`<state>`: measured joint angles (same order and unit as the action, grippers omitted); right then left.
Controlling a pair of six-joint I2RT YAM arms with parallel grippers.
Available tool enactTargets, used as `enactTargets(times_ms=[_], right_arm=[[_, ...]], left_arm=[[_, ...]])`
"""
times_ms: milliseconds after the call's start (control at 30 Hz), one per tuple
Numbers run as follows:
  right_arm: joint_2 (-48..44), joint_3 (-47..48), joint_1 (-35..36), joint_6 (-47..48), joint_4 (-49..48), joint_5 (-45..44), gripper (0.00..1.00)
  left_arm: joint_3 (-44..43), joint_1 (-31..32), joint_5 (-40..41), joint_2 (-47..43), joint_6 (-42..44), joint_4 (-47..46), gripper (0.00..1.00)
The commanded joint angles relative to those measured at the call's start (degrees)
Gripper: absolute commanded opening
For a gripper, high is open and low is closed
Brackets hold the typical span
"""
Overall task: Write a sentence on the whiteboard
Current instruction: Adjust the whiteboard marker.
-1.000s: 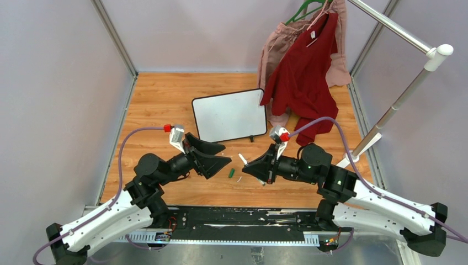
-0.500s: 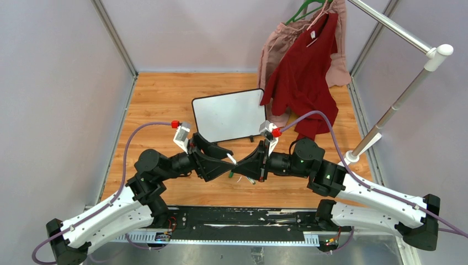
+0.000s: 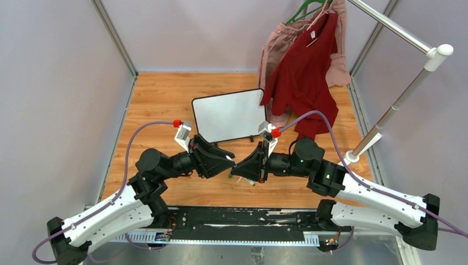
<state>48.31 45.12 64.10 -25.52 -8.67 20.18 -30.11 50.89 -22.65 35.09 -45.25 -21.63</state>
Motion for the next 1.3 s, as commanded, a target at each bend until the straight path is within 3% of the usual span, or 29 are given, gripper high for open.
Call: enactTargets(times_ms=[0,267,333,400,533,600,667,800,1033,1267], right_arm=[[0.0,1.9,0.0,-0.3,-2.1,2.3,0.0],[-0.2,1.8,0.1,0.0,-2.0,2.3,0.0],[-0.3,1.8,0.1,0.0,-1.9,2.3,0.0],[-0.3,1.9,0.2,0.1,-1.8,2.3,0.0],[-0.8,1.7,0.2,0.5,-1.7,2.0,0.04],[-1.1,1.6,0.1,0.5,-1.9,1.4,0.32],[-1.6,1.8,0.2,0.2,-2.3,0.2,0.53],[-2.7,2.3,0.2,-0.2,-3.4,-2.6,0.68],[-4.7,1.7,0.1,-2.1,-7.9,-10.9,0.71],[-6.1,-3.1,0.2,-2.1,-22.1,-17.7,0.62]], left_arm=[[-1.6,0.4,-0.8,0.2,-1.0,-3.1,0.45],[-1.7,0.4,-1.3,0.4,-1.3,-3.2,0.25],[-1.7,0.4,-1.5,0.4,-1.3,-3.2,0.17],[-1.5,0.4,-1.4,0.3,-1.3,-3.2,0.01],[-0.3,0.4,-0.1,-1.0,-2.1,-3.8,0.0],[0.2,0.4,1.5,-2.0,-2.3,-3.9,0.0],[0.4,0.4,4.0,-3.4,-2.6,-3.9,0.0],[0.5,0.4,9.0,-6.0,-3.3,-4.7,0.0],[-0.2,0.4,18.3,-8.8,-5.3,-6.6,0.0],[-0.7,0.4,29.2,-10.5,-7.4,-9.0,0.0]])
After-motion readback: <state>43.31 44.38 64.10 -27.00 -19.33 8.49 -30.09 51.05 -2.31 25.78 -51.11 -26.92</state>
